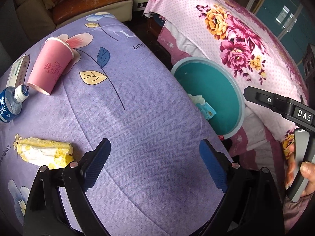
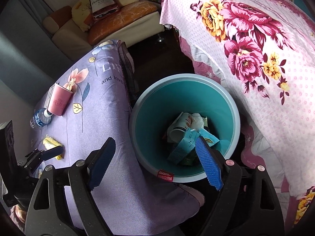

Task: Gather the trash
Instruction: 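Reach the right gripper to the yellow-white wrapped pad on the table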

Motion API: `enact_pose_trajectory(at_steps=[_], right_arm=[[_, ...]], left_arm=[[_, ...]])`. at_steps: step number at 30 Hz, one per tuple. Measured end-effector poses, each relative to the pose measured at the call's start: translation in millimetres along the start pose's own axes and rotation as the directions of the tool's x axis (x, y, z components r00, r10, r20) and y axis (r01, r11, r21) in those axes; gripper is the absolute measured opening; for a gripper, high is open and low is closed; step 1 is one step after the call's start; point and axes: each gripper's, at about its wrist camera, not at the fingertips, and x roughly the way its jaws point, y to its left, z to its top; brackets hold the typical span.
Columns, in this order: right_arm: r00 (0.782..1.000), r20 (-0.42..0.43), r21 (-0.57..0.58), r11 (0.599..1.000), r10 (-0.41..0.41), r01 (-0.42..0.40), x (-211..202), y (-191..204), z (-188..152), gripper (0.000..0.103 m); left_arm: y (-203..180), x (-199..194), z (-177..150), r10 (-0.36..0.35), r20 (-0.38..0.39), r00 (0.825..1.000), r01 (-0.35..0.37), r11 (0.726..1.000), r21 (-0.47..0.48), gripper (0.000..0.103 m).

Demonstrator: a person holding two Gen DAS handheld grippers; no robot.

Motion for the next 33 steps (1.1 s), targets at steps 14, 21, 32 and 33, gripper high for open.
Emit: enact_pose_trajectory(at_steps=[14, 21, 32, 33], right_arm=[[0.998, -0.053, -0.27, 0.963, -0.042, 0.026, 9.2, 106.8, -10.0, 0.088], [0.994, -0.093, -0.402, 0.915, -0.064, 0.022, 28.6, 174.4, -14.3, 0.088], [0.965, -0.252, -0.604, 0.79, -0.065, -0.105, 88.6, 285.5, -37.2, 0.088], [0.961, -0.269, -0.614, 0.78, -0.065, -0.119, 95.3, 293.2, -39.1, 0.088]], left_arm=[[93.3, -38.4, -41.3, 0.034, 0.045, 0.998, -0.027, 0.988, -0.154, 0.093], [153.7, -59.1, -68.2, 0.082, 0.062, 0.995, -0.066, 0.974, -0.217, 0.093], [244.0, -74.7, -109.0, 0.174, 0.042, 0.984, -0.155, 0.945, -0.289, 0.093], [250.0, -75.4, -111.2, 0.178, 0.041, 0.983, -0.159, 0.943, -0.291, 0.093]])
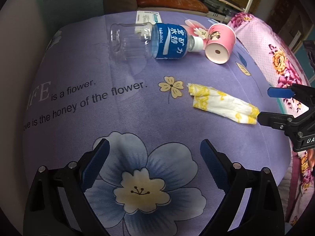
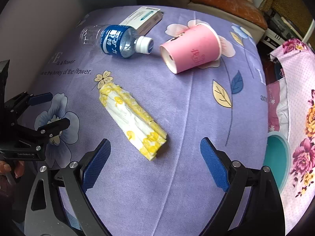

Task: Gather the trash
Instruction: 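Reach the right gripper to the yellow-white wrapped pad on the table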

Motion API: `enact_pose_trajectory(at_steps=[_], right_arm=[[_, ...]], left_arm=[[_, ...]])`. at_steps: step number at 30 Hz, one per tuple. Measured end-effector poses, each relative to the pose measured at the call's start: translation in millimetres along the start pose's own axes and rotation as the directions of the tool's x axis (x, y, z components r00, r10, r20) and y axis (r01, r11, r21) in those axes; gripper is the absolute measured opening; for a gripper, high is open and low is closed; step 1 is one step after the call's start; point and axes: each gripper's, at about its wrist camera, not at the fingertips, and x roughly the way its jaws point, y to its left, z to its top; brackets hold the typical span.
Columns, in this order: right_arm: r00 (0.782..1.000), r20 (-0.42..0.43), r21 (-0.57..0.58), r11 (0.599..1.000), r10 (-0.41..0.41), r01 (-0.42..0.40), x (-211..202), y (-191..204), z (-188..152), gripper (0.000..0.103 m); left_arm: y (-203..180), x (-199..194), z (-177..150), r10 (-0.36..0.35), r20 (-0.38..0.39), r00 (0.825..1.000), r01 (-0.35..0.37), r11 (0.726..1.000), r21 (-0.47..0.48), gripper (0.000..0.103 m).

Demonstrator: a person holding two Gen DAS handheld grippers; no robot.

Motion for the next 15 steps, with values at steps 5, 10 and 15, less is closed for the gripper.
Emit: enact_pose_trajectory(at_steps=[5, 10, 15], right_arm=[[0.999, -0.049, -0.051, 0.999, 0.012, -0.015, 27.4, 23.2, 19.5, 0.088], [0.996, -0.085, -0.117, 0.993, -0.035, 0.025, 46.6, 40.5, 25.6, 0.088], [0.994, -0.088, -0.159, 0.986, -0.061, 0.047, 55.1, 53.7, 18.5, 0.061]], left_arm=[[28.3, 1.5, -1.2, 0.016, 0.005, 1.0, -0.016, 1.0, -0.001, 0.093], [45.4, 7.1, -0.2, -0.013, 0.001, 1.0, 0.013, 1.0, 0.011, 0.093], [53.9, 9.3, 4.0, -0.025, 0.001, 1.0, 0.025, 0.999, 0.029, 0.093]])
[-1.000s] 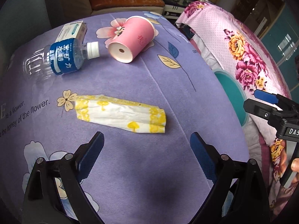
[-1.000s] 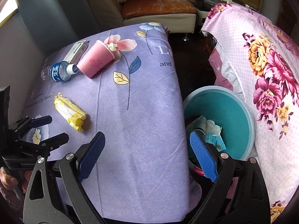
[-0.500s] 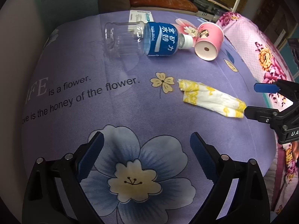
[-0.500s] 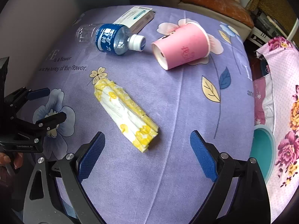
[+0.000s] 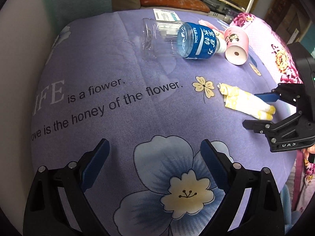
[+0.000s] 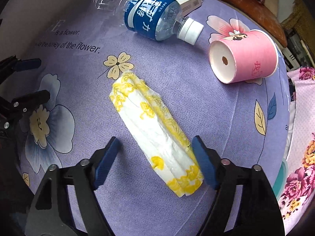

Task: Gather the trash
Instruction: 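Reach the right gripper to the yellow-white wrapped pad on the table, then grasp the yellow-white pad with the right gripper while the left grasps the blue-label water bottle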

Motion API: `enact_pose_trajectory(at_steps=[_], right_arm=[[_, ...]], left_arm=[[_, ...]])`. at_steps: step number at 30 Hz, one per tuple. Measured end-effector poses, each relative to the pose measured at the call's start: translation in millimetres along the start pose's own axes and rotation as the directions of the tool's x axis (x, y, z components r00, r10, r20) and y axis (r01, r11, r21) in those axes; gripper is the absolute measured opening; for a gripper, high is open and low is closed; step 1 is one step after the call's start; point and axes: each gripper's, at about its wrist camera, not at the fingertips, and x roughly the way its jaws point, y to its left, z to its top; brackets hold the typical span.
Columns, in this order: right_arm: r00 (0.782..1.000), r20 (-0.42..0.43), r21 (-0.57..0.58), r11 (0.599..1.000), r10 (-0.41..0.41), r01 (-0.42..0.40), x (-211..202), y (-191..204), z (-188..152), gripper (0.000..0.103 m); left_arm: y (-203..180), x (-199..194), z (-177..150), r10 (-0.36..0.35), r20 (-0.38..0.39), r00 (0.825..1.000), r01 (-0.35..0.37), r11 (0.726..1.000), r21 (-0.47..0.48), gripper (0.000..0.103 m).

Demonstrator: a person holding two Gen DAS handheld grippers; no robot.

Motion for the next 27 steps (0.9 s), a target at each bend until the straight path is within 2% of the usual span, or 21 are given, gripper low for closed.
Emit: enact_pose_trajectory(at_steps=[1, 2, 3, 5, 8, 11, 17, 19, 23, 27], right_arm=[[1.0, 0.006, -0.001, 1.0, 0.003, -0.003, -1.6, 2.1, -1.4, 0.056], [1.0, 0.011, -0.007, 1.0, 0.009, -0.009, -3.6, 5.2, -2.4, 0.046], [1.0, 0.012, -0.014, 1.0, 0.012, -0.012, -5.4, 8.4, -3.2, 0.031], [1.0, 0.009, -0.014, 1.0, 0.017, -0.017, -9.1, 12.6, -3.3, 0.01], [0.999, 0.025, 0.022, 0.999, 0.043, -0.043, -16.6, 12.7, 0.2, 0.01], [0.997, 0.037, 0.065, 0.995, 0.07, -0.072, -25.7, 4.9, 6.7, 0.01], [0.991, 0.019, 0.125, 0.983, 0.13, -0.132, -32.3, -13.4, 15.6, 0.01], [0.988, 0.017, 0.139, 0.978, 0.154, -0.154, -30.1, -27.4, 16.1, 0.01], [0.98, 0.035, 0.193, 0.961, 0.197, -0.2, -26.0, -48.6, 11.0, 0.01], [0.973, 0.054, 0.252, 0.94, 0.223, -0.229, -19.0, -71.5, 2.3, 0.01]], left_arm=[[0.0, -0.2, 2.5, -0.004, 0.002, 1.0, 0.004, 1.0, 0.003, 0.093], [-0.5, -0.7, 5.8, -0.009, 0.005, 1.0, 0.009, 1.0, 0.01, 0.093], [-2.1, -1.4, 9.9, -0.012, 0.009, 1.0, 0.012, 1.0, 0.023, 0.093], [-7.5, -3.9, 20.4, -0.01, 0.02, 1.0, 0.009, 0.998, 0.058, 0.093], [-17.5, -11.3, 39.6, 0.002, 0.048, 0.999, -0.008, 0.99, 0.142, 0.093], [-30.0, -18.2, 61.6, 0.025, 0.083, 0.996, -0.044, 0.97, 0.239, 0.093], [-51.4, -10.3, 107.0, 0.059, 0.08, 0.995, -0.087, 0.903, 0.42, 0.093], [-53.9, -4.0, 120.7, 0.055, 0.06, 0.997, -0.076, 0.886, 0.456, 0.093], [-53.4, 12.0, 143.8, 0.002, -0.012, 1.0, 0.005, 0.871, 0.492, 0.093], [-56.3, 31.5, 149.3, -0.02, -0.067, 0.998, 0.053, 0.849, 0.526, 0.093]])
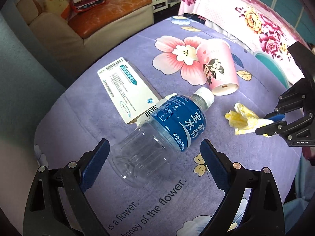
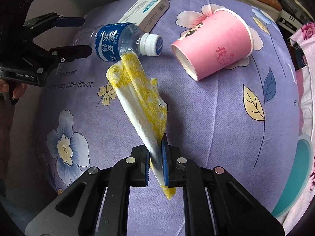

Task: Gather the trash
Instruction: 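Grasp the yellow-white pad with the right gripper while the left grasps the blue-label water bottle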

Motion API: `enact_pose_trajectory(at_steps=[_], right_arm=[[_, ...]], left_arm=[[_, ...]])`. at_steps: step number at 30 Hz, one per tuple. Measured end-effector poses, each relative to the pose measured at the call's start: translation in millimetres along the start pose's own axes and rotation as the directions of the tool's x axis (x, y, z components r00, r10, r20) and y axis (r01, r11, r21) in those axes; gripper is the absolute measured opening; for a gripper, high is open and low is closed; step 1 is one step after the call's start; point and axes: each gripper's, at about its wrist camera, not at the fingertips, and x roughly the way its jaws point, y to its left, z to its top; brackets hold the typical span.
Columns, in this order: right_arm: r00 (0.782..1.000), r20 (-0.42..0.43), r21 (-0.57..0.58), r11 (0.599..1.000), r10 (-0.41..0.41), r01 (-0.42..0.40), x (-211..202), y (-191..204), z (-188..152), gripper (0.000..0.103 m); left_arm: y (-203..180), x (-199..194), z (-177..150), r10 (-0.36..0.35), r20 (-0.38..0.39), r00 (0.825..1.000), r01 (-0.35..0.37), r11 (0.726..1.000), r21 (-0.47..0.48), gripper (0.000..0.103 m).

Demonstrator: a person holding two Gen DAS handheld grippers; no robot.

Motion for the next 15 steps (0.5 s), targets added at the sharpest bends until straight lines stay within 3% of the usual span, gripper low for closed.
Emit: enact_pose_trajectory(at_steps=[4, 7, 15], right_arm=[[1.0, 0.0, 0.035, 0.999, 0.016, -0.016, 2.2, -16.7, 0.5, 0.01], [0.999, 0.011, 0.055, 0.998, 0.041, -0.042, -0.1, -24.5, -0.5, 0.01], [0.997, 0.05, 0.081, 0.995, 0.06, -0.064, -16.6, -47.8, -13.5, 0.01]], left_arm=[[-14.1, 16.1, -2.3, 0.038, -0.041, 0.998, -0.034, 0.996, 0.078, 0.096], [-26.0, 18.6, -10.6, -0.039, -0.057, 0.998, 0.044, 0.994, 0.097, 0.096], [-53.7, 12.7, -30.0, -0.102, -0.049, 0.994, 0.105, 0.993, 0.061, 0.096]])
